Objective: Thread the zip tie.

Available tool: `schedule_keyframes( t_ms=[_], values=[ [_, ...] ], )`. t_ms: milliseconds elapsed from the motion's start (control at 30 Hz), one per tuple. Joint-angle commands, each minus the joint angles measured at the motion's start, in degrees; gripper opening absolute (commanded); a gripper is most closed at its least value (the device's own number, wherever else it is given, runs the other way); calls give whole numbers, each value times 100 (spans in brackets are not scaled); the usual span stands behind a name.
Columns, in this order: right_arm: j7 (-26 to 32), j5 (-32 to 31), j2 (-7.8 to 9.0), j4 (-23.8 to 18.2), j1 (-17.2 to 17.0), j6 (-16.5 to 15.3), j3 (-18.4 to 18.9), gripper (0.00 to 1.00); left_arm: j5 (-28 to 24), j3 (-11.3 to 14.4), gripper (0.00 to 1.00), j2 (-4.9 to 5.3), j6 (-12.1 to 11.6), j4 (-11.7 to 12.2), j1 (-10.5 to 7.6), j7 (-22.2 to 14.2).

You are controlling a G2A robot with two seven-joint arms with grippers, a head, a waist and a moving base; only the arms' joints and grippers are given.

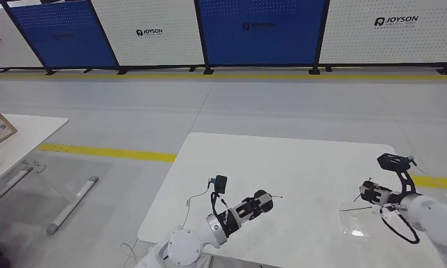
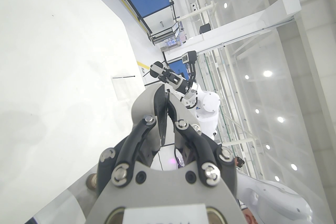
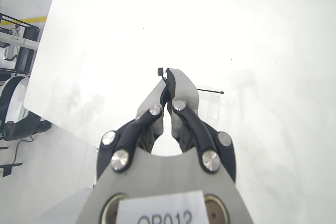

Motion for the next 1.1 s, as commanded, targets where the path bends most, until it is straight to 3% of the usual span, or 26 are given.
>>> schedule_keyframes(
  t_ms=[0, 233, 400, 467, 533, 967, 1067],
  values=[
    [-125, 18, -7, 3, -21, 2, 15, 0, 0, 0, 0, 0, 0, 0, 0, 0],
    [-1348, 786, -66, -232, -759, -216, 429, 0, 0, 0, 0, 0, 0, 0, 0, 0],
    [-2330, 777, -114, -603, -1419, -264, 527, 0, 0, 0, 0, 0, 0, 0, 0, 0],
    [-2514, 939, -138, -668, -1599, -421, 561, 0, 0, 0, 0, 0, 0, 0, 0, 0],
    [-2478, 1025, -147, -652, -1662, -554, 562, 0, 0, 0, 0, 0, 0, 0, 0, 0],
    [-2478, 1025, -147, -652, -1662, -554, 562, 0, 0, 0, 0, 0, 0, 0, 0, 0],
    [-2961, 1238, -201, -574, -1725, -660, 605, 0, 0, 0, 0, 0, 0, 0, 0, 0]
  ],
)
